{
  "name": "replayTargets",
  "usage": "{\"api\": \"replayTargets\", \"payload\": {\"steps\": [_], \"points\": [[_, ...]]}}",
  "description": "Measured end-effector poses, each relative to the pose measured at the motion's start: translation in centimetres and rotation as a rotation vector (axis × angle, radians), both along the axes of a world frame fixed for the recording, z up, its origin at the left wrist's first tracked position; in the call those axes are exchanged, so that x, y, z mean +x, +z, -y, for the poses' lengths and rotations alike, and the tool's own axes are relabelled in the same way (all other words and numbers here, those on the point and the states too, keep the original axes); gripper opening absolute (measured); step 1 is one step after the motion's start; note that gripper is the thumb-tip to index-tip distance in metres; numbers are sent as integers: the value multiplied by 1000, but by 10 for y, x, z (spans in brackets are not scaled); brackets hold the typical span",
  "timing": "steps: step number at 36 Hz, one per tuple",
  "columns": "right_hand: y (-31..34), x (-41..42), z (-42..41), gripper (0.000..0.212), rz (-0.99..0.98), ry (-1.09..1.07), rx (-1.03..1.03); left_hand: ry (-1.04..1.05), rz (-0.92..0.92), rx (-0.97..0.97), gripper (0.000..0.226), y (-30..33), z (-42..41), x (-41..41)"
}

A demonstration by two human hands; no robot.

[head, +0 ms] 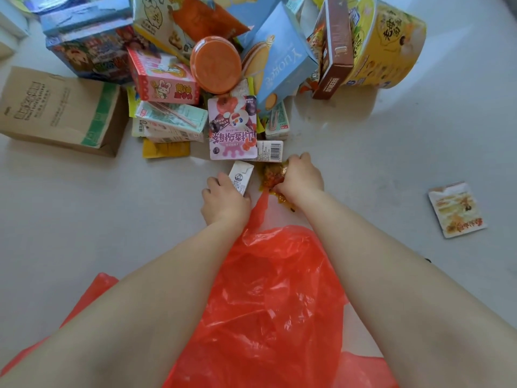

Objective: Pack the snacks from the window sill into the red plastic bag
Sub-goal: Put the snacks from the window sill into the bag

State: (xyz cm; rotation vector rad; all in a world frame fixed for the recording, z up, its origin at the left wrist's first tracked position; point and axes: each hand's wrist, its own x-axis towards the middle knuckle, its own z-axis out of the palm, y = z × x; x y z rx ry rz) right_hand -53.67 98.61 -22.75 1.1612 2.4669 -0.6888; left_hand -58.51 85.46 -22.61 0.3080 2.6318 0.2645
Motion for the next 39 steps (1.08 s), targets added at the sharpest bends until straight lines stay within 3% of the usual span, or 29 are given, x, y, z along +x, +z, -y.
{"api": "replayTargets", "payload": {"steps": [5,13,19,22,27,33,39], "points": [[6,16,11,40,63,89,96,-21,88,5,56,5,4,-6],[9,29,17,35,-338,382,396,53,183,91,52,8,12,-16],[19,5,14,20,-281,567,377,112,209,144,56,7,13,-21],[22,-5,9,28,-141,635,340,102,183,143,57,5,12,-20],[22,-21,4,28,-68,720,328,74,138,131,54,1,12,-18],[22,-26,3,24,-66,751,352,77,99,127,53,-1,9,-12],[29,-17,4,20,-117,731,357,101,201,176,51,7,15,-26]]}}
